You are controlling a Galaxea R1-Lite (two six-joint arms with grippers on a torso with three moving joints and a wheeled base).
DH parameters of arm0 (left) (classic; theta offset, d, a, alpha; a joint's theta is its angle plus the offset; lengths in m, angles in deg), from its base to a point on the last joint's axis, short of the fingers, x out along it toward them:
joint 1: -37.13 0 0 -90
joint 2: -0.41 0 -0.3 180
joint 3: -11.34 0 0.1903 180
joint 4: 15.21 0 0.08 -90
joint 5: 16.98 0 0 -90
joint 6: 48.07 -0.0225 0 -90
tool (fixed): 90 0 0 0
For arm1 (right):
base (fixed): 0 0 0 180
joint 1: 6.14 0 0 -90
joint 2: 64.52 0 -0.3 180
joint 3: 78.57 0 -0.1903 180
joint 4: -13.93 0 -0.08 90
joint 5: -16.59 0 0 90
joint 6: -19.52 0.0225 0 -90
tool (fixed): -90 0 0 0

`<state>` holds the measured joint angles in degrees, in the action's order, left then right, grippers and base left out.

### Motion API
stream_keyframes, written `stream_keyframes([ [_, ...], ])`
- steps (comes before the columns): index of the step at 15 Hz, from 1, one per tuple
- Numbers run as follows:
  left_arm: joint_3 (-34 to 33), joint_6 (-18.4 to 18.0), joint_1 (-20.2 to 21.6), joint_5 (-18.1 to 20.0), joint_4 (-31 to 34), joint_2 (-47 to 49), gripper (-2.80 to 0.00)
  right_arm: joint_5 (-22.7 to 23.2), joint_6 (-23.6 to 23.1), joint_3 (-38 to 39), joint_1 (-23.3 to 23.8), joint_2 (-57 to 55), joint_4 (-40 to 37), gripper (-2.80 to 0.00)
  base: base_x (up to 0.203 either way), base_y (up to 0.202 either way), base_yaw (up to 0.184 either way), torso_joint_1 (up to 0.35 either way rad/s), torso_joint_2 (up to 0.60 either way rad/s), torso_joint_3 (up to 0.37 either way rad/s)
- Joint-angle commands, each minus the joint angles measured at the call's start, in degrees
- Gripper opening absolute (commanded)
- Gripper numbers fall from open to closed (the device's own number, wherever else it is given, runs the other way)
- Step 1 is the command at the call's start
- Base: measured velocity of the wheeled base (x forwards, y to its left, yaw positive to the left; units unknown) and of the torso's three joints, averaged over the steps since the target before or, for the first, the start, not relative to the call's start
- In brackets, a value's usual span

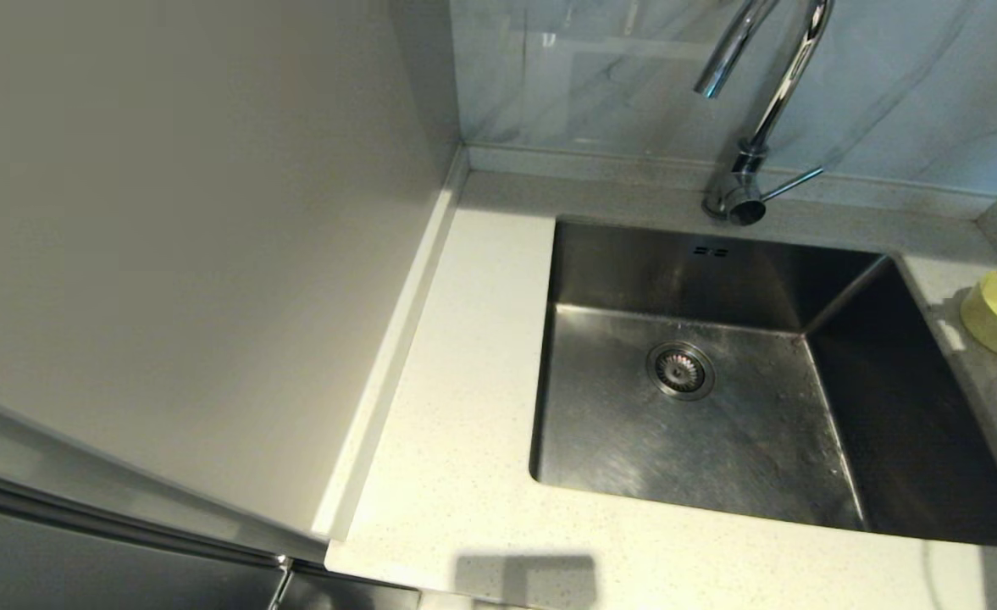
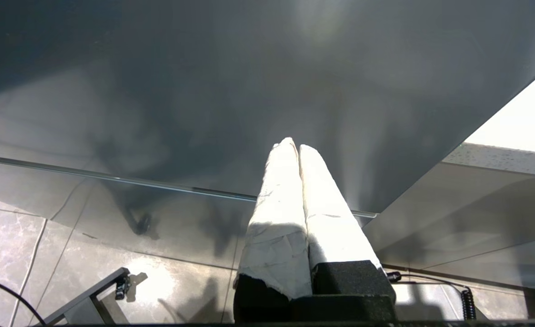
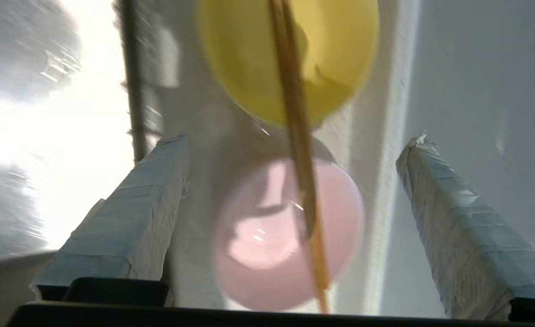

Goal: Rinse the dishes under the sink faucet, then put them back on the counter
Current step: Put the chopsticks back to the table from the sink

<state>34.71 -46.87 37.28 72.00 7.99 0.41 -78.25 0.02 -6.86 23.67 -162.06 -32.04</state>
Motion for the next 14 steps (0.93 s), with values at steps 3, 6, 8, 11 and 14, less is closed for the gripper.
stream_keyframes([
  [3, 0.0, 0.03, 0.02, -0.04, -0.01, -0.18, -2.8, 1.27, 5.66, -2.36, -5.49, 3.32, -0.11, 0.0, 0.0, 0.0, 0.0, 0.0, 0.0, 0.0],
  [6, 0.0, 0.03, 0.02, -0.04, -0.01, -0.18, -2.8, 0.69, 9.41, -5.0, -10.43, 5.86, -0.18, 0.0, 0.0, 0.0, 0.0, 0.0, 0.0, 0.0],
  [8, 0.0, 0.03, 0.02, -0.04, -0.01, -0.18, -2.8, -0.98, 9.19, -5.73, -12.53, 6.72, -0.16, 0.0, 0.0, 0.0, 0.0, 0.0, 0.0, 0.0],
  [11, 0.0, 0.03, 0.02, 0.03, -0.01, -0.18, -2.8, -2.82, 9.22, -6.3, -15.43, 7.97, -0.16, 0.0, 0.0, 0.0, 0.0, 0.0, 0.0, 0.0],
  [14, 0.0, 0.03, 0.02, -0.04, -0.01, -0.18, -2.8, -3.33, 9.29, -6.13, -18.53, 10.39, -0.16, -2.8, 0.0, 0.0, 0.0, 0.0, 0.0, 0.0],
])
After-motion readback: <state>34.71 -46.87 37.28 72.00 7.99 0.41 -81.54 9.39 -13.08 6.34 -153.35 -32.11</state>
